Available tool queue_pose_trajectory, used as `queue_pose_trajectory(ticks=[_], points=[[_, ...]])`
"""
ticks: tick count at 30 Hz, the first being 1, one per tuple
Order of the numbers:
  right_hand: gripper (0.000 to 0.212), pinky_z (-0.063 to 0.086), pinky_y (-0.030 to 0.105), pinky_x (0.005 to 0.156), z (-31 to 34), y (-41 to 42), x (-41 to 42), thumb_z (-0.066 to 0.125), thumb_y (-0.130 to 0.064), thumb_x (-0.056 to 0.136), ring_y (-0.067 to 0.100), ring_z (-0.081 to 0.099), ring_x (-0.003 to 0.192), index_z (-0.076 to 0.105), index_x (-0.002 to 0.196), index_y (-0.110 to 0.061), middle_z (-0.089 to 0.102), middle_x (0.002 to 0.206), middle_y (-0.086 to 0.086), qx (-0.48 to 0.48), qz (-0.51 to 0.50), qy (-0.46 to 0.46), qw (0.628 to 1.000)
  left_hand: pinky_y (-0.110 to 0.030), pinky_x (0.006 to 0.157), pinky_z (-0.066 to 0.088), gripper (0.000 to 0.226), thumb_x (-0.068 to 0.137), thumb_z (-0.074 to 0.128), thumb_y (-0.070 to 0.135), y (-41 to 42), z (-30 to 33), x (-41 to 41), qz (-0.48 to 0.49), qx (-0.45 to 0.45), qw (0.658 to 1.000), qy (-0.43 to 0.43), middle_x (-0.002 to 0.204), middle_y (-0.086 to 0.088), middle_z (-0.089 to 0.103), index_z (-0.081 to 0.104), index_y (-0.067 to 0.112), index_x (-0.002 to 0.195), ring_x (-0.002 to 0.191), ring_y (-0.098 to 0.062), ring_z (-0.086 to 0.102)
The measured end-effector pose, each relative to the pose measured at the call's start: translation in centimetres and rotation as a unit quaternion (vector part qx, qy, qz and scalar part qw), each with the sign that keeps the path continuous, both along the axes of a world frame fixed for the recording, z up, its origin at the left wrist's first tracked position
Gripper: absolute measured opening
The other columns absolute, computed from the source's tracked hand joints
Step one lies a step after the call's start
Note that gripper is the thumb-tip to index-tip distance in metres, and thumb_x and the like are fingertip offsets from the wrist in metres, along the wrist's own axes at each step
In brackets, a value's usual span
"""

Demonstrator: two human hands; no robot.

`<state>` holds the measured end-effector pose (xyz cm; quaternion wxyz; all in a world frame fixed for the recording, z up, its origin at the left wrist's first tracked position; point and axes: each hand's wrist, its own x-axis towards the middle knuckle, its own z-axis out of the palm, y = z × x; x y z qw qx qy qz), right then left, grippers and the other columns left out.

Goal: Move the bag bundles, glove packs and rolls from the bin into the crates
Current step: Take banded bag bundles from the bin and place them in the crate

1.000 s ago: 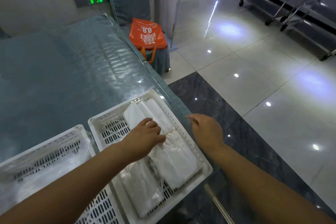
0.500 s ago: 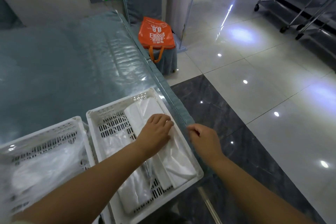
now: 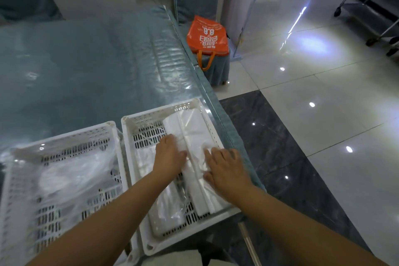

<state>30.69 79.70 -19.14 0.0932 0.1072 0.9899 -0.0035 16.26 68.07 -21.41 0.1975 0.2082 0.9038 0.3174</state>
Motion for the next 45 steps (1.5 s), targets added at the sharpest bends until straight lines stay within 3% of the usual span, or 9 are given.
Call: queue_pose_trajectory(ticks=[5,12,18,22,27,36,39,41,45], points=[[0.070,0.019,0.045,0.109,0.3,0.3,-0.7,0.033,-0.052,0.090,0.027,0.031,0.129,0.016,0.145,-0.011,0.030,0.146,0.009,-0.035,-0.017,0.023,0.999,-0.036,0.089,0.032,0.043,0.070,0.069,0.025,0.9,0.1,-1.1,-0.006,0.023,1.000,-0.003,0.104,-0.008,0.056,0.048,0.010,0.104,0.101,-0.027,0.050],[0.095,-0.012,0.044,0.110,0.2,-1.1,-0.2,0.029,-0.072,0.079,0.027,0.006,0.143,-0.011,0.146,-0.017,0.006,0.156,0.012,-0.047,-0.032,0.015,0.998,-0.041,0.107,0.031,0.067,0.075,0.072,0.023,0.8,0.5,0.7,-0.061,0.069,0.995,-0.027,0.134,-0.011,0.047,0.040,0.010,0.132,0.125,-0.026,0.040],[0.098,-0.024,0.050,0.106,-1.0,-1.5,-0.4,0.028,-0.069,0.076,0.028,-0.002,0.144,-0.021,0.143,-0.017,-0.003,0.157,0.013,-0.027,-0.049,-0.008,0.998,-0.038,0.094,0.038,0.040,0.078,0.047,-0.009,1.2,1.9,-2.4,-0.015,0.060,0.998,0.020,0.116,-0.017,0.056,0.054,0.004,0.115,0.111,-0.031,0.049],[0.102,-0.032,0.052,0.101,-1.5,-2.0,-0.5,0.027,-0.076,0.070,0.033,-0.010,0.143,-0.032,0.139,-0.029,-0.014,0.156,0.011,-0.051,-0.040,-0.008,0.998,-0.039,0.074,0.039,0.004,0.083,0.051,0.011,3.2,2.7,-5.3,-0.044,0.031,0.998,0.024,0.089,-0.010,0.058,0.050,0.010,0.087,0.091,-0.031,0.053],[0.098,-0.030,0.056,0.102,-2.7,-1.8,-0.4,0.023,-0.072,0.073,0.033,-0.014,0.142,-0.032,0.139,-0.025,-0.029,0.147,0.011,-0.033,-0.039,-0.007,0.999,-0.049,0.099,0.040,0.056,0.078,0.064,0.039,3.7,1.8,-6.3,-0.094,-0.034,0.995,-0.013,0.129,-0.010,0.054,0.047,0.014,0.126,0.118,-0.032,0.047],[0.093,-0.033,0.050,0.102,-2.0,-1.6,-0.4,0.014,-0.073,0.077,0.035,-0.039,0.128,-0.033,0.138,-0.021,-0.026,0.150,0.020,-0.020,0.005,-0.030,0.999,-0.041,0.103,0.036,0.063,0.083,0.064,0.025,2.6,2.9,-5.2,-0.115,-0.060,0.991,0.036,0.138,-0.014,0.046,0.035,0.009,0.136,0.123,-0.030,0.044],[0.097,-0.028,0.050,0.105,-1.1,-1.2,-0.6,0.017,-0.077,0.075,0.037,-0.018,0.140,-0.018,0.144,-0.019,-0.009,0.155,0.020,-0.028,0.016,-0.036,0.999,-0.038,0.110,0.026,0.064,0.086,0.060,0.023,1.3,4.3,-3.8,-0.121,-0.068,0.988,0.071,0.147,-0.011,0.036,0.030,0.009,0.141,0.134,-0.027,0.032],[0.091,-0.001,0.054,0.114,-0.1,-0.7,-1.4,0.019,-0.076,0.076,0.036,0.016,0.139,0.011,0.145,-0.019,0.023,0.150,0.018,-0.046,0.013,-0.018,0.999,-0.036,0.110,0.026,0.057,0.087,0.059,0.021,-0.2,5.3,-3.0,-0.117,-0.067,0.988,0.073,0.145,-0.009,0.038,0.036,0.012,0.138,0.133,-0.025,0.033],[0.045,0.035,0.038,0.083,2.5,0.6,-4.6,0.038,-0.052,0.088,0.025,0.046,0.101,0.052,0.113,-0.017,0.058,0.108,0.006,-0.035,0.031,0.092,0.995,-0.033,0.103,0.035,0.042,0.087,0.058,0.019,-4.3,7.7,-2.2,-0.079,-0.074,0.990,0.086,0.136,-0.004,0.051,0.051,0.019,0.128,0.124,-0.020,0.045]])
